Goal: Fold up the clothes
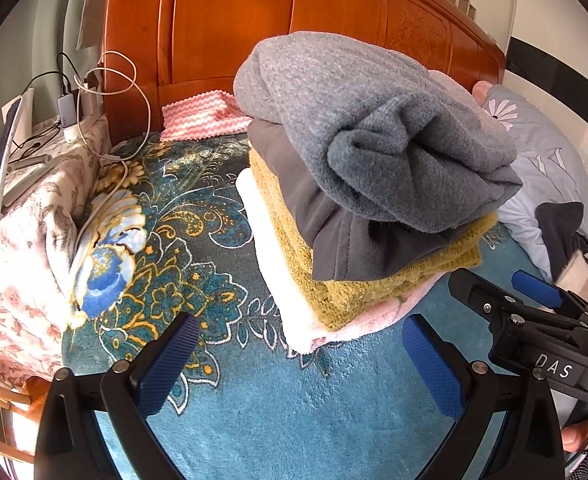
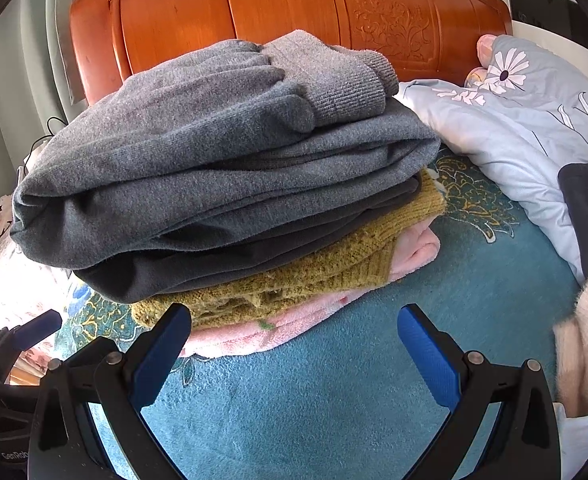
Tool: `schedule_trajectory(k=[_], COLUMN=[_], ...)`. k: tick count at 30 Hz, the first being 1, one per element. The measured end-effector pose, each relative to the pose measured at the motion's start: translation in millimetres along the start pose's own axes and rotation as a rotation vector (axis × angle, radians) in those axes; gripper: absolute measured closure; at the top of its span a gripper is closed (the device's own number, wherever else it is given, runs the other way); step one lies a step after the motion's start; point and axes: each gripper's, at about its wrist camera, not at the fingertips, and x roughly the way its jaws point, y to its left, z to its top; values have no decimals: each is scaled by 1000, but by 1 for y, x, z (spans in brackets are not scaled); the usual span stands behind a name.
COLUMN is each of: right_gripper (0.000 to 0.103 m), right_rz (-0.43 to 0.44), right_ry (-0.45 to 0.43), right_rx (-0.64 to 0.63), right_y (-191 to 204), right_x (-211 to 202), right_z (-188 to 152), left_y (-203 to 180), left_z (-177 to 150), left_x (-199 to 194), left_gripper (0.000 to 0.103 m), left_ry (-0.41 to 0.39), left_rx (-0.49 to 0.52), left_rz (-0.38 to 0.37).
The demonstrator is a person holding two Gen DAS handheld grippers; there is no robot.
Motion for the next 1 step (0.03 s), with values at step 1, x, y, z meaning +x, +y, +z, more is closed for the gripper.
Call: schedule_trajectory(k=[1], right_gripper=[0], right_rz=[0], right_ry=[1], right_rx=[1], right_y=[0], right_x=[0], right_z=[0], left_y=[0], left_z=[0], left_x=[0], left_gripper=[0], left_ry=[1], left_rx=[-1], left_rz=[0])
